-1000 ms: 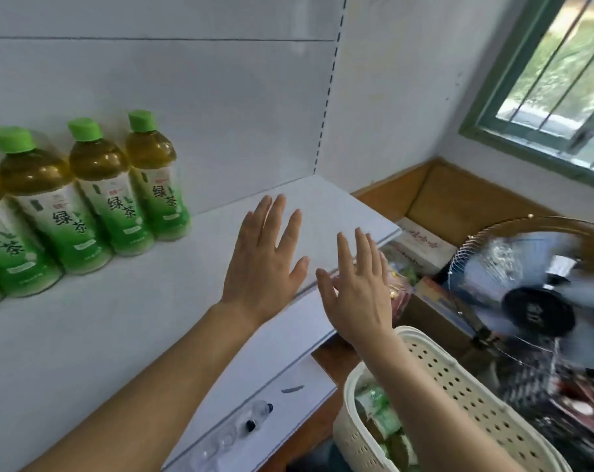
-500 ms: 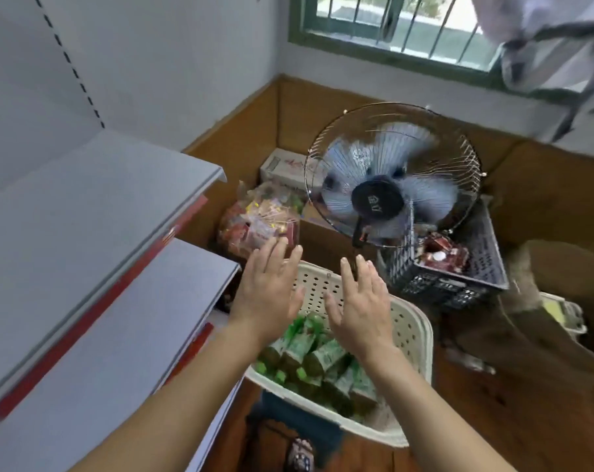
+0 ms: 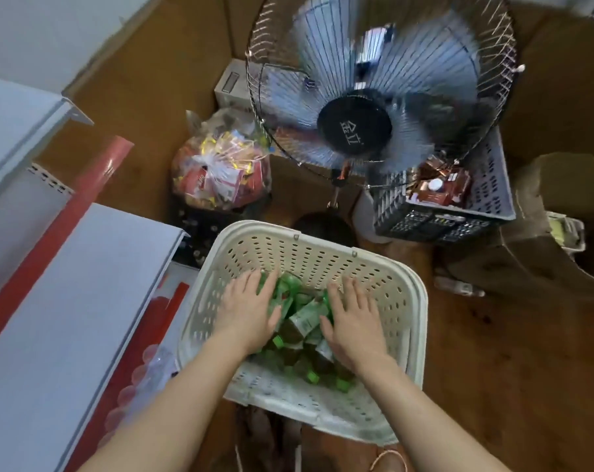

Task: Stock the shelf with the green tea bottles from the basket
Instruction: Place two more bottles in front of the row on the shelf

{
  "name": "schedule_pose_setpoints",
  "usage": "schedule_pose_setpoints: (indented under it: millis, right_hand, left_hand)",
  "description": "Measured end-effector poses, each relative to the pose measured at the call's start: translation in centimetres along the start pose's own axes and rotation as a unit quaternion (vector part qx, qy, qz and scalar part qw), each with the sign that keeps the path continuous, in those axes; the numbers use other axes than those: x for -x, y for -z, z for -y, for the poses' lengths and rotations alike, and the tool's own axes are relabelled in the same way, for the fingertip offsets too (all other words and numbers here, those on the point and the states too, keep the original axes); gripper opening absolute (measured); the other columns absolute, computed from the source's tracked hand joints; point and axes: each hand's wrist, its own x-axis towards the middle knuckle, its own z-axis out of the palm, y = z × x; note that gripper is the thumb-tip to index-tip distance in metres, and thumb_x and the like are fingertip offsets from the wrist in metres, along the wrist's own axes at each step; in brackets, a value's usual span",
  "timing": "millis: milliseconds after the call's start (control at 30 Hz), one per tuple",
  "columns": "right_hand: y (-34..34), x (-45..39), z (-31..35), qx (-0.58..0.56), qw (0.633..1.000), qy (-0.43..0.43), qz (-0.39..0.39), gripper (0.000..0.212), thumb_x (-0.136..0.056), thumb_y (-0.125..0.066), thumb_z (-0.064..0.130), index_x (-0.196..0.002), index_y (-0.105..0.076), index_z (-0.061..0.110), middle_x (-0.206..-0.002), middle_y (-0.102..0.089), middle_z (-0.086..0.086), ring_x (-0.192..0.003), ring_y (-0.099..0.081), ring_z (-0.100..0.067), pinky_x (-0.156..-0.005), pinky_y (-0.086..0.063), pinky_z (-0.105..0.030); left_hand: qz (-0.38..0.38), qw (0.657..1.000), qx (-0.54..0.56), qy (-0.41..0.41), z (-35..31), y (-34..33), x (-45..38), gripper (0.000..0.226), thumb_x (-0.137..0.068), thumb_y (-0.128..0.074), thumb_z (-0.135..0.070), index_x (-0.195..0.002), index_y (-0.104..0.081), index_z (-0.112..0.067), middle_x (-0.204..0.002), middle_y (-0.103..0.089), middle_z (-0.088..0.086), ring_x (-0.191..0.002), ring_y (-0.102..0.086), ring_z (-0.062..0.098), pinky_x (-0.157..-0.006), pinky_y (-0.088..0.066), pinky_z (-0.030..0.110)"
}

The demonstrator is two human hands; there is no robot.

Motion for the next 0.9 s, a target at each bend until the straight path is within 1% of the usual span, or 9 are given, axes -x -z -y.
schedule_pose_setpoints:
  millis: [133,267,367,467,567,633,767,833,900]
  right_hand:
    - [-3.3,-1.0,-0.3,0.005,1.000,-0.008,0.026,0.075,-0.112,-0.031,0.056,-0.175,-0.001,0.027,-0.183,-0.005,-0.013,-0.169,-0.005,-0.037,-0.134,-0.006,-0.057]
    - [-6.6,-2.1,0.0,0.017,0.999,-0.003,0.051,0.072,-0.113,-0.039,0.045,-0.175,-0.011,0.022,-0.182,-0.012,-0.017,-0.167,-0.012,-0.040,-0.133,-0.020,-0.061]
    - [-8.7,-3.0,0.4,0.016,0.998,0.001,0.065,0.075,-0.112,-0.045,0.041,-0.175,-0.009,0.022,-0.181,-0.014,-0.016,-0.168,-0.011,-0.040,-0.134,-0.017,-0.060]
    - [-10.4,-3.5,0.6,0.018,0.997,0.005,0.077,0.078,-0.114,-0.043,0.043,-0.175,0.000,0.024,-0.183,-0.003,-0.010,-0.169,0.000,-0.036,-0.136,-0.008,-0.056]
    - [-12.1,-3.8,0.5,0.030,0.994,0.021,0.102,0.077,-0.116,-0.040,0.043,-0.174,0.009,0.027,-0.183,0.011,-0.008,-0.169,0.009,-0.035,-0.136,-0.004,-0.055]
    - [-13.1,-3.9,0.2,0.044,0.993,0.037,0.102,0.078,-0.116,-0.042,0.038,-0.174,0.009,0.028,-0.183,0.012,-0.009,-0.168,0.010,-0.037,-0.136,-0.006,-0.056]
    - [-14.4,-5.0,0.2,0.075,0.991,0.070,0.091,0.092,-0.109,-0.061,0.032,-0.175,0.002,0.026,-0.183,0.001,-0.010,-0.168,0.003,-0.040,-0.135,-0.014,-0.059]
    - [-14.8,-5.7,0.0,0.087,0.989,0.079,0.095,0.095,-0.107,-0.064,0.032,-0.174,0.003,0.028,-0.184,-0.001,-0.007,-0.168,0.004,-0.039,-0.135,-0.012,-0.059]
    - [-14.9,-6.1,-0.2,0.090,0.989,0.076,0.095,0.093,-0.107,-0.065,0.031,-0.175,-0.001,0.030,-0.184,-0.007,-0.006,-0.169,0.000,-0.039,-0.134,-0.014,-0.059]
  left_hand:
    - [0.055,0.998,0.000,0.017,0.5,-3.2,-2.0,0.079,-0.109,-0.040,-0.055,-0.174,-0.007,-0.024,-0.177,-0.025,0.011,-0.162,-0.023,0.036,-0.133,-0.019,0.055]
    - [0.098,0.994,0.020,0.037,0.9,-6.2,-4.1,0.081,-0.108,-0.044,-0.052,-0.174,-0.006,-0.023,-0.178,-0.022,0.012,-0.163,-0.024,0.038,-0.131,-0.025,0.058]
    - [0.113,0.993,0.032,0.032,1.4,-8.5,-5.4,0.081,-0.108,-0.045,-0.052,-0.173,-0.010,-0.020,-0.178,-0.023,0.014,-0.162,-0.024,0.038,-0.129,-0.031,0.057]
    - [0.156,0.986,0.036,0.037,2.4,-10.7,-6.2,0.084,-0.109,-0.043,-0.055,-0.174,-0.004,-0.020,-0.180,-0.016,0.013,-0.164,-0.018,0.038,-0.131,-0.028,0.055]
    - [0.193,0.980,0.028,0.033,3.0,-12.4,-6.8,0.087,-0.109,-0.042,-0.057,-0.173,-0.001,-0.018,-0.181,-0.012,0.013,-0.165,-0.014,0.038,-0.133,-0.023,0.053]
    - [0.204,0.978,0.043,0.027,2.9,-13.2,-7.0,0.087,-0.109,-0.044,-0.057,-0.174,-0.002,-0.016,-0.181,-0.014,0.011,-0.165,-0.013,0.038,-0.133,-0.023,0.053]
    - [0.220,0.973,0.070,0.028,2.0,-14.5,-7.2,0.088,-0.108,-0.053,-0.050,-0.174,-0.005,-0.015,-0.181,-0.012,0.008,-0.166,-0.013,0.037,-0.134,-0.020,0.051]
    - [0.210,0.969,0.114,0.054,1.6,-14.4,-7.5,0.089,-0.106,-0.062,-0.044,-0.173,-0.012,-0.015,-0.179,-0.022,0.010,-0.163,-0.022,0.039,-0.133,-0.025,0.052]
    - [0.190,0.957,0.196,0.102,1.9,-14.3,-8.3,0.079,-0.103,-0.070,-0.034,-0.167,-0.029,-0.015,-0.168,-0.042,0.010,-0.153,-0.042,0.036,-0.126,-0.038,0.051]
